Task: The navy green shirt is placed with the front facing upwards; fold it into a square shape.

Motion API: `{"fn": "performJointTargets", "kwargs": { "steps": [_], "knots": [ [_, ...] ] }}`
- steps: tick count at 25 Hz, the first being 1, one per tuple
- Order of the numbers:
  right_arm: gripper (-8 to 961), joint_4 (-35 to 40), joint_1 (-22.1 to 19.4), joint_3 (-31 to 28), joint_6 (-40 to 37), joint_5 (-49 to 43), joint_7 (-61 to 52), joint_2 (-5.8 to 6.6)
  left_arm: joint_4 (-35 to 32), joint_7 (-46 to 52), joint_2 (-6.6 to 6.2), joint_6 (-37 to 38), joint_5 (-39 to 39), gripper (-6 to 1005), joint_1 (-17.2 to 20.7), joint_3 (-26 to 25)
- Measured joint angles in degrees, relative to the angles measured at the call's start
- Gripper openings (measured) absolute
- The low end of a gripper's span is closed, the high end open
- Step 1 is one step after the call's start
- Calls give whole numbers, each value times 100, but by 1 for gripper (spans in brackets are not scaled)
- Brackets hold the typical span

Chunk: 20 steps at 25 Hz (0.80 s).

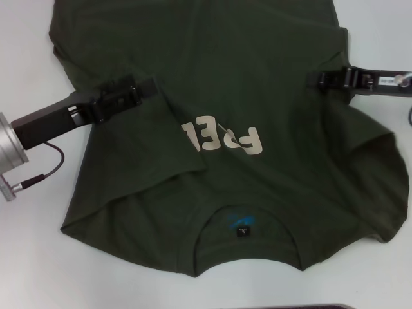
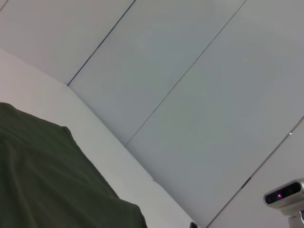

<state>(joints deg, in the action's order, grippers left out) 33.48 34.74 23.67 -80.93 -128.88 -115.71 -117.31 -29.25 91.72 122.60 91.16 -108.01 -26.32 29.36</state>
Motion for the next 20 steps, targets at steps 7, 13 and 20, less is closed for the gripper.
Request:
{"fn": "performJointTargets", "kwargs": {
  "steps": [7,13,20],
  "knots": [
    [198,-384,301,260,508,5,90,-58,140,-4,-26,-94,0,889,-61,11],
    [357,-339,298,260,437,131,287,-106,158,-16,-45,-106,0,889,-74,8],
    [632,-308,-164,259,-195,600,585,155,156,-15,-56,-106,0,888,-75,8]
  ]
}}
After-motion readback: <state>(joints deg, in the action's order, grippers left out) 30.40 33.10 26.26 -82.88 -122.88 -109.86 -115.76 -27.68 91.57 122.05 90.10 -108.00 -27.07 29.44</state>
